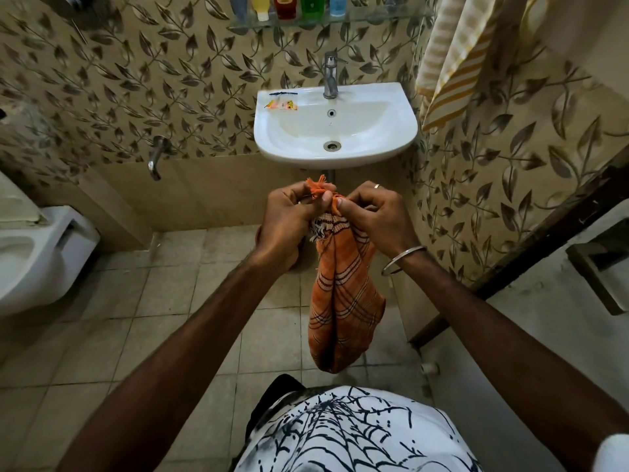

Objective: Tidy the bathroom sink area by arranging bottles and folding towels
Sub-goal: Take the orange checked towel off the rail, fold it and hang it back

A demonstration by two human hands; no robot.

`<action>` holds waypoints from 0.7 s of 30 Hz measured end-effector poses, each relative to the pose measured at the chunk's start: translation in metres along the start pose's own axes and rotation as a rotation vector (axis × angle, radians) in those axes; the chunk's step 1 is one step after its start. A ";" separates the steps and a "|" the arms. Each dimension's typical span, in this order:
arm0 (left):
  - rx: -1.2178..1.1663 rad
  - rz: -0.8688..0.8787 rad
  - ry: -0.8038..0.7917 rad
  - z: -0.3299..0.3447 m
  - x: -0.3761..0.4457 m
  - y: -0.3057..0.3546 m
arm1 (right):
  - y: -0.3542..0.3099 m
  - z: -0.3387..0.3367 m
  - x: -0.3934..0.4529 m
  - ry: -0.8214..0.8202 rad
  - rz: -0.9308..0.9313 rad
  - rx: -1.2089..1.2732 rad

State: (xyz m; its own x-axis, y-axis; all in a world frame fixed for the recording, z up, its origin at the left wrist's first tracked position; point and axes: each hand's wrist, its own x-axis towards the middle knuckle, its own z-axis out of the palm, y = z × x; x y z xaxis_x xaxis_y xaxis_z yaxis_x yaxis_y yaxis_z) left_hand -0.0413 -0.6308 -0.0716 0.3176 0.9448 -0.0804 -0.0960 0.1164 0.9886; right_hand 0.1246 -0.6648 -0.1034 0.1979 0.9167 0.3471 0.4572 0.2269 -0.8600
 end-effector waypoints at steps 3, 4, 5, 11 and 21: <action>0.025 0.009 -0.015 0.001 -0.002 0.002 | -0.001 0.000 0.001 0.016 -0.002 0.009; 0.039 0.016 -0.031 0.001 -0.003 0.003 | -0.001 0.001 0.001 0.022 -0.002 0.003; 0.058 0.024 -0.051 0.001 -0.004 0.003 | -0.001 0.001 0.002 0.029 0.002 -0.005; 0.167 0.090 -0.091 -0.002 -0.005 0.008 | -0.004 0.000 0.007 -0.045 0.070 0.077; 0.238 0.154 -0.007 -0.012 0.007 0.021 | 0.011 -0.013 0.007 -0.309 0.149 0.098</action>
State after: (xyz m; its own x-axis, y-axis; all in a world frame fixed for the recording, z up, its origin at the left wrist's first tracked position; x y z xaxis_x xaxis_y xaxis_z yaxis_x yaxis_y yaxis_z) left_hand -0.0520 -0.6187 -0.0532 0.3227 0.9437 0.0731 0.0799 -0.1042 0.9913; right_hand 0.1418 -0.6605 -0.1054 -0.0226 0.9949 0.0985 0.3548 0.1001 -0.9296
